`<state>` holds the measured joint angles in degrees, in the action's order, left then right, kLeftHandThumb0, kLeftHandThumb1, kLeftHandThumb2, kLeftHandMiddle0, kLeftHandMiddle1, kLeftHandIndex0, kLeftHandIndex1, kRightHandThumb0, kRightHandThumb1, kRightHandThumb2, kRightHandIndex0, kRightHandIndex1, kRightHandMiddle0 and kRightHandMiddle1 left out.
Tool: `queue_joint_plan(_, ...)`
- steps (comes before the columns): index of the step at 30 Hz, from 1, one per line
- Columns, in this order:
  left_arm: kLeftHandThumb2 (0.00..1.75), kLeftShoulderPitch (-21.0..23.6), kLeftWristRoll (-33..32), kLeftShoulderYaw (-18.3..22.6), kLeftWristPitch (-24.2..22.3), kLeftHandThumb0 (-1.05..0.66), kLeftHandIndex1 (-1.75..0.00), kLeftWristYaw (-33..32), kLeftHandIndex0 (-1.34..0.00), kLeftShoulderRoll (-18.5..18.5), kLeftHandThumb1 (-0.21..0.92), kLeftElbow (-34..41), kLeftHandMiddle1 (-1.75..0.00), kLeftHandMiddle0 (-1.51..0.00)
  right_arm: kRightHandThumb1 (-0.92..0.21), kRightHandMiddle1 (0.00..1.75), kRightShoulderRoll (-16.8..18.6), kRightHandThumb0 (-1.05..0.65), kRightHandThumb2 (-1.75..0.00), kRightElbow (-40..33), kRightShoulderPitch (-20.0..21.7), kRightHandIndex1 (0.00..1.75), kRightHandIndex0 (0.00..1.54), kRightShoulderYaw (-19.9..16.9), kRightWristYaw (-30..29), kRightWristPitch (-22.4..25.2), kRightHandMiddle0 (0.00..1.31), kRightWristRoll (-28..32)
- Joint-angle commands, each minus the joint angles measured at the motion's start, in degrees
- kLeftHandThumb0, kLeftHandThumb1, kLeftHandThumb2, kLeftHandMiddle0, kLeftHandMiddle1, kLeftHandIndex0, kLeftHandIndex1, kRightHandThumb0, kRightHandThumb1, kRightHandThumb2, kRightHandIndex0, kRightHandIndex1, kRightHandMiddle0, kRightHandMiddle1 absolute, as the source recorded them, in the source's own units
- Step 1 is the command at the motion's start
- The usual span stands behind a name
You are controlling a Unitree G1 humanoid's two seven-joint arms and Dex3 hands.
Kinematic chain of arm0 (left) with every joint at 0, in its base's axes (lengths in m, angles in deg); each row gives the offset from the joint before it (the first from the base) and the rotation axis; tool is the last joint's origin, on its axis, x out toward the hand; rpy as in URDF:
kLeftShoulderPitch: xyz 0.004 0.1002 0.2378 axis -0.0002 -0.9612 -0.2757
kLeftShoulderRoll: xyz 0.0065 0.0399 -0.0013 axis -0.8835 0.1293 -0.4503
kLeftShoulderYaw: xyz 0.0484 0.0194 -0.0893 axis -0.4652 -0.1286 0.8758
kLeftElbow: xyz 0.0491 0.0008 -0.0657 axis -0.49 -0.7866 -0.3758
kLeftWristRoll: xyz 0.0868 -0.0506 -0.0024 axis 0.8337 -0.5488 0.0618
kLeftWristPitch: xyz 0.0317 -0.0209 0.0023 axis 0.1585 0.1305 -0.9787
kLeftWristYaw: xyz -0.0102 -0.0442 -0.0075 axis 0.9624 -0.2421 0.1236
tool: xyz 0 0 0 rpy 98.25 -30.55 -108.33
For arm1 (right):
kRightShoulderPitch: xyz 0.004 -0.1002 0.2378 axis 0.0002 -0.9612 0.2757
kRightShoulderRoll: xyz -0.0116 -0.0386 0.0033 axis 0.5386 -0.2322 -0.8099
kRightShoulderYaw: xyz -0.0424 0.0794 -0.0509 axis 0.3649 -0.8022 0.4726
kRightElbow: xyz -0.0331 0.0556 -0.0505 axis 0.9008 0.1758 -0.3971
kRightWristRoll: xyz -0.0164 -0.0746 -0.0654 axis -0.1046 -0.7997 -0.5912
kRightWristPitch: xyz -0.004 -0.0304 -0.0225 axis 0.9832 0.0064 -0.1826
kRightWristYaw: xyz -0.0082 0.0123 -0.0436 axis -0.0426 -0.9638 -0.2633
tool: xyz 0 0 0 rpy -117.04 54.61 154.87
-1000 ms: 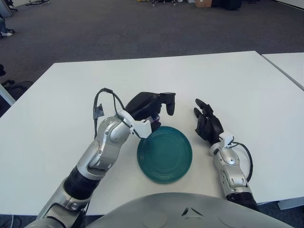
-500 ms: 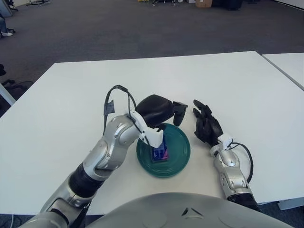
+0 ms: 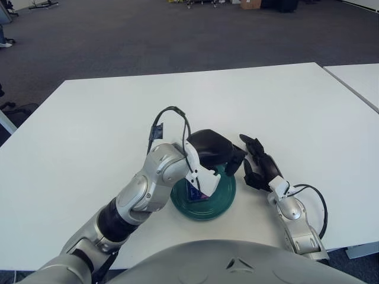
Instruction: Put the gum into the plate.
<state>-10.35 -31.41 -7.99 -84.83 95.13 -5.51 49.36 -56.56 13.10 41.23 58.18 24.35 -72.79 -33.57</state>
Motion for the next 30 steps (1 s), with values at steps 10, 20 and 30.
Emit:
queue_joint_plan(10, 0.92, 1.0, 1.95, -1.48, -0.72, 0.0, -1.34, 3.21, -0.59, 0.19, 0.46, -0.7, -1.47, -0.67, -0.92, 0.4, 5.39, -0.86, -1.05, 3.35, 3.94, 0.0, 0.17, 1.9, -0.32, 10.88, 0.0, 1.82)
queue_joint_plan(20, 0.87, -3.54, 2.96, 1.22, -1.38, 0.0, -1.32, -2.41, -0.6, 0.99, 0.48, 1.09, -1.41, -0.69, -0.92, 0.38, 7.98, -0.86, -1.0, 6.34, 4.35, 0.01, 0.18, -0.19, -2.0, 11.11, 0.0, 6.74)
queue_joint_plan(30, 0.6, -15.77, -12.62, 22.17, 5.3, -0.13, -1.54, -25.4, -0.34, 2.13, 0.76, -2.76, -1.37, -0.47, -0.92, 0.43, 5.08, -0.88, -0.99, 7.36, 2.08, 0.01, 0.21, -0.77, -0.41, 1.47, 0.0, 8.42)
